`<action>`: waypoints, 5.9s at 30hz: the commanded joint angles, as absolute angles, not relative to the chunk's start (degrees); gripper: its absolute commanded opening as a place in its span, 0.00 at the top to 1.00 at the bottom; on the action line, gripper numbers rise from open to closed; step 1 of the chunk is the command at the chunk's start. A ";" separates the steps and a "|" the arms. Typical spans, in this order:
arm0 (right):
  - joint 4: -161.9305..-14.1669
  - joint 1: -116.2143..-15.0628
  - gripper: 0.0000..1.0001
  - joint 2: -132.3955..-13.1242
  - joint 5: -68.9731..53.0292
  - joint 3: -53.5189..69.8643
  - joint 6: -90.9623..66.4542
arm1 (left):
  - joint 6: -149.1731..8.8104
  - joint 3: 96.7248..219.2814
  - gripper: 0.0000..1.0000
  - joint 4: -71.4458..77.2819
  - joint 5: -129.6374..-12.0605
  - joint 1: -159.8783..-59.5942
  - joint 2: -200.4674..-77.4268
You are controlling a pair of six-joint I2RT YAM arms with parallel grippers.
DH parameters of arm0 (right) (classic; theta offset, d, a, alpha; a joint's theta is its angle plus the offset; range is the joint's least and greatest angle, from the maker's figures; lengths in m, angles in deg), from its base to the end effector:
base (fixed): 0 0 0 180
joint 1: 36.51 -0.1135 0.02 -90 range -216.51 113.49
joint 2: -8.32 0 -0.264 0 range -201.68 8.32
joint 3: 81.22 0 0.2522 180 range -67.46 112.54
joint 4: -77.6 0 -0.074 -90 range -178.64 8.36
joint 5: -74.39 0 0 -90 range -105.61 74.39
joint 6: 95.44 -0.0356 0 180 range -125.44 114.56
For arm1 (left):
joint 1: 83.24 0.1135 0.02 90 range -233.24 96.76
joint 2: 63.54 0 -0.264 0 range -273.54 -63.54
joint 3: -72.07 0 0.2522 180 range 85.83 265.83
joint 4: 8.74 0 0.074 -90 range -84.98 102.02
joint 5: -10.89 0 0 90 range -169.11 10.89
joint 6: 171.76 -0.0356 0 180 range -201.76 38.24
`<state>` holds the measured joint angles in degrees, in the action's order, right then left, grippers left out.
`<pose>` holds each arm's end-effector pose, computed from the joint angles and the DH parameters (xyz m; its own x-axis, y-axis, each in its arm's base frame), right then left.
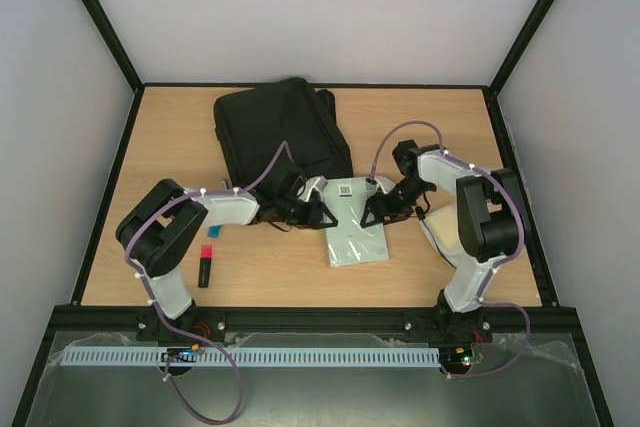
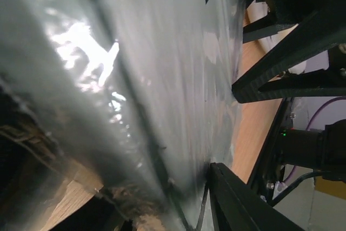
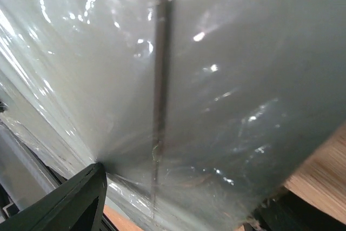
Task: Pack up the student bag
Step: Pick up the book from the center of the board.
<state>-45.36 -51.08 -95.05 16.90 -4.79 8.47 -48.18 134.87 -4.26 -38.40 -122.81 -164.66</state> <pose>0.3018 0.0982 0.1526 -0.8702 -0.4356 -0.2303 -0.4903 0.7183 0.4936 0.2495 -0.2363 0.1476 -0.9075 0.2060 -0.3662 0.4199 0.4722 -0.7750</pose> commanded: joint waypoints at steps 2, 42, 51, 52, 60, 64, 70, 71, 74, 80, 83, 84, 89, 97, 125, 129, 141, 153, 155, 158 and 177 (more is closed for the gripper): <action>-44.29 -52.20 0.35 -92.43 16.87 -6.59 8.61 | -49.35 141.82 0.61 -13.59 -29.39 -122.72 -161.68; -48.45 -52.11 0.34 -90.88 16.78 -6.84 6.21 | -63.67 154.02 0.57 12.32 -35.79 -124.63 -166.76; -48.88 -52.07 0.34 -88.86 15.08 -8.22 6.08 | -64.36 158.96 0.69 19.36 -34.35 -124.46 -170.92; -48.87 -52.13 0.34 -88.62 14.80 -8.15 6.07 | -64.24 159.46 0.73 19.69 -34.40 -124.46 -171.24; -43.98 -50.10 0.34 -84.75 13.96 -5.62 9.40 | -64.69 162.76 0.98 20.67 -32.31 -121.52 -170.16; -39.61 -43.92 0.34 -79.40 20.08 -5.09 15.05 | -68.21 167.09 0.98 24.98 -29.83 -118.80 -168.79; -36.98 -42.39 0.25 -73.55 22.28 5.29 18.56 | -71.46 173.93 0.98 29.32 -26.44 -113.48 -166.98; -37.08 -42.44 0.23 -74.15 22.27 7.58 17.68 | -71.15 174.77 0.97 29.35 -26.61 -112.36 -166.58; -39.06 -42.40 0.21 -76.08 22.18 13.04 12.57 | -70.12 177.16 0.98 28.18 -26.78 -108.59 -164.99; -41.63 -42.39 0.20 -81.10 27.18 20.52 5.96 | -66.93 177.69 0.98 20.29 -24.13 -101.53 -159.62; -40.70 -42.38 0.19 -83.77 29.99 27.71 4.83 | -66.08 176.94 0.98 16.52 -23.31 -98.71 -156.72; -41.23 -42.42 0.19 -84.51 31.33 29.85 3.64 | -65.27 176.07 0.98 14.47 -22.91 -97.41 -155.76; -48.16 -42.63 0.17 -88.98 39.67 32.55 -8.11 | -54.99 168.79 0.98 -2.18 -19.32 -93.52 -150.65; -54.20 -49.77 0.16 -93.52 41.45 38.56 -12.58 | -37.70 161.36 0.97 -23.58 -13.91 -91.67 -149.14; -73.68 -53.80 0.28 -94.62 55.98 33.38 -35.04 | -30.80 161.69 0.98 -23.16 -15.56 -90.62 -156.58; -73.70 -53.74 0.32 -93.81 55.48 32.81 -35.33 | -33.67 161.45 0.94 -19.75 -16.91 -90.58 -157.67; -73.65 -53.63 0.44 -93.05 50.66 32.07 -37.56 | -39.34 158.24 0.67 -12.53 -18.44 -91.10 -157.22; -71.20 -53.56 0.54 -92.65 47.35 31.16 -35.27 | -42.36 157.44 0.64 -10.10 -18.97 -92.65 -157.04; -71.28 -53.59 0.55 -92.58 47.55 30.57 -35.23 | -42.38 157.55 0.63 -10.10 -18.91 -92.91 -157.10; -70.78 -53.59 0.59 -92.51 47.50 30.49 -34.19 | -42.47 157.61 0.63 -9.57 -19.25 -93.46 -157.19; -71.76 -53.88 0.65 -93.32 46.61 32.00 -34.52 | -46.86 160.50 0.58 -4.72 -19.88 -96.92 -158.80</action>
